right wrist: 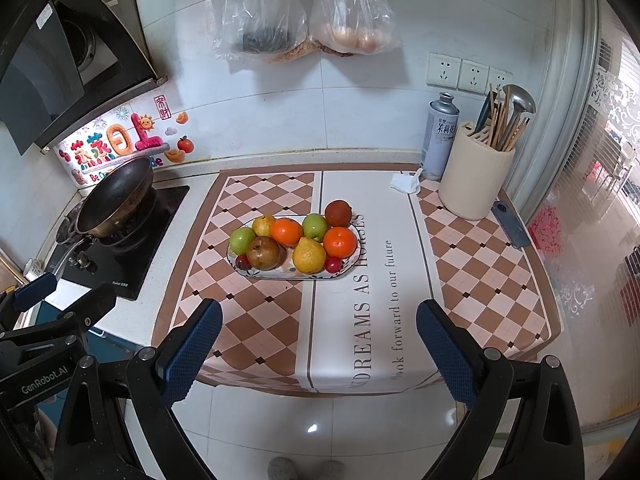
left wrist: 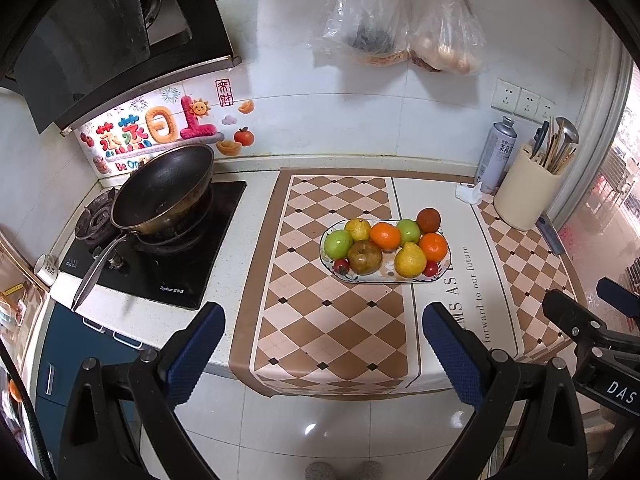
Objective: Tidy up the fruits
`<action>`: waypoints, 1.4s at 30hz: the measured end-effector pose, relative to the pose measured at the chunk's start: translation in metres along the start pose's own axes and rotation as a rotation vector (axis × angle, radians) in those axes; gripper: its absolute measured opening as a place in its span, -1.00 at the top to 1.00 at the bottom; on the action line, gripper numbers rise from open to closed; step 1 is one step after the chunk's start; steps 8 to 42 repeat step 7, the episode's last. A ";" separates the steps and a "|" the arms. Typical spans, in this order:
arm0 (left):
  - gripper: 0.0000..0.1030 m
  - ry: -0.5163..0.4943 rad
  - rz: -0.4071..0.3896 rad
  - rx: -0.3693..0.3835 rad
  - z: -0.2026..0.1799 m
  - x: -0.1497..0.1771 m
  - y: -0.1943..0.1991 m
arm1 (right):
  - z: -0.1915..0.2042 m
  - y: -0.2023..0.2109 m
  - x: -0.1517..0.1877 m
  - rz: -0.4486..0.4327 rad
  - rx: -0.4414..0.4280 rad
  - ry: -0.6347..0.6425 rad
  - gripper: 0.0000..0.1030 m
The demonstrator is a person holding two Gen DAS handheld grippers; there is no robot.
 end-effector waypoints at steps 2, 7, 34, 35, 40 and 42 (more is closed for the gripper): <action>-0.97 0.001 -0.006 -0.004 0.001 0.000 0.002 | -0.001 0.000 0.000 0.000 0.002 0.001 -0.94; -0.97 -0.002 -0.026 -0.010 0.002 0.000 0.006 | -0.001 0.001 0.001 0.001 -0.002 -0.002 -0.94; -0.97 -0.002 -0.026 -0.010 0.002 0.000 0.006 | -0.001 0.001 0.001 0.001 -0.002 -0.002 -0.94; -0.97 -0.002 -0.026 -0.010 0.002 0.000 0.006 | -0.001 0.001 0.001 0.001 -0.002 -0.002 -0.94; -0.97 -0.002 -0.026 -0.010 0.002 0.000 0.006 | -0.001 0.001 0.001 0.001 -0.002 -0.002 -0.94; -0.97 -0.002 -0.026 -0.010 0.002 0.000 0.006 | -0.001 0.001 0.001 0.001 -0.002 -0.002 -0.94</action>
Point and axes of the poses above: each gripper's, at about its wrist camera, not at the fingertips, and y roughly against the way its jaws point, z to its left, x to its underside, the point moved 9 cm from there along -y, roughly the way its jaws point, and after that the axes turned 2 degrees about y, right-handed, at the moved point
